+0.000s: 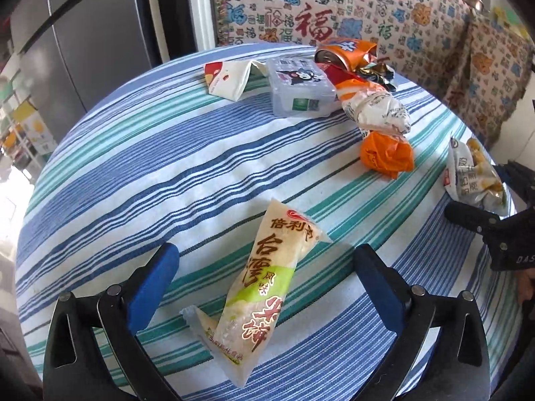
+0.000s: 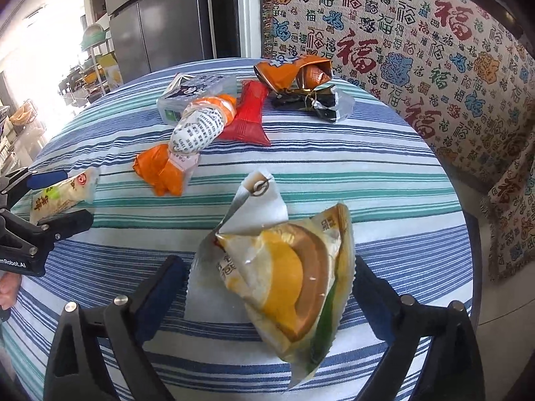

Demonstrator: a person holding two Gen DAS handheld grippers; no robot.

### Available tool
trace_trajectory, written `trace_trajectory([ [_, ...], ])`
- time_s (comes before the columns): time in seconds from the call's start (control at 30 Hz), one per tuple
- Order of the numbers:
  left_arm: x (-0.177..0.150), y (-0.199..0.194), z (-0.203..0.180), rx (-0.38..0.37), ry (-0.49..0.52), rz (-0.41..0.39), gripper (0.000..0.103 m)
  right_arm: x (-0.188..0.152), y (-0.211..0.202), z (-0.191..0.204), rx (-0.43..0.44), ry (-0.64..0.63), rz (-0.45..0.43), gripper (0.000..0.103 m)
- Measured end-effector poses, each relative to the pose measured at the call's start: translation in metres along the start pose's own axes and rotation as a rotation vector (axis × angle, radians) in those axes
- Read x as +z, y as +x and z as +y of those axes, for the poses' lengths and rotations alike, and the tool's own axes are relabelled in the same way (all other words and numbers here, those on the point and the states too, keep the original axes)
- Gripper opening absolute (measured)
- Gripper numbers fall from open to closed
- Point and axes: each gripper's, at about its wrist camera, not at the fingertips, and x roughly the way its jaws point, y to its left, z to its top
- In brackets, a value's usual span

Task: Collect trash
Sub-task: 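Grasp the cream snack stick with the left tool while the right tool grasps the yellow chip bag, then carry the snack stick and chip bag over the blue wastebasket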

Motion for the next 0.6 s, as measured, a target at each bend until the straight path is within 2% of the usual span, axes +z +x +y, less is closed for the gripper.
trace_trajectory([
  [0.03,-0.001,-0.001,0.000,-0.001,0.000,-0.001,0.102,0.000,-0.001,-0.001,-0.005,0.008,-0.005,0.093],
  [0.1,-0.001,-0.002,0.000,0.001,-0.002,-0.008,0.100,-0.001,-0.005,-0.003,-0.014,0.023,-0.017,0.080],
  [0.13,-0.002,-0.004,0.001,0.003,-0.006,-0.017,0.094,-0.001,-0.007,-0.004,-0.015,0.027,-0.025,0.074],
  [0.17,-0.002,-0.007,0.002,0.005,-0.013,-0.029,0.081,-0.002,-0.008,-0.003,-0.019,0.026,-0.031,0.062],
  [0.2,-0.003,-0.009,0.004,0.007,-0.023,-0.041,0.073,-0.003,-0.009,-0.003,-0.021,0.029,-0.033,0.058],
  [0.23,-0.004,-0.012,0.007,0.011,-0.034,-0.054,0.051,-0.004,-0.010,-0.003,-0.024,0.033,-0.035,0.055],
  [0.27,-0.004,-0.014,0.010,0.004,-0.045,-0.063,0.021,-0.004,-0.011,-0.004,-0.024,0.043,-0.037,0.051],
  [0.37,-0.004,-0.016,0.015,-0.013,-0.070,-0.074,0.017,-0.004,-0.015,-0.007,-0.007,0.058,-0.031,0.035],
  [0.5,-0.003,-0.022,0.010,-0.033,-0.092,-0.107,0.016,-0.006,-0.020,-0.012,0.015,0.090,-0.038,0.033],
  [0.6,0.002,-0.029,-0.007,-0.075,-0.076,-0.122,0.016,-0.006,-0.029,-0.016,0.022,0.100,-0.055,0.033],
])
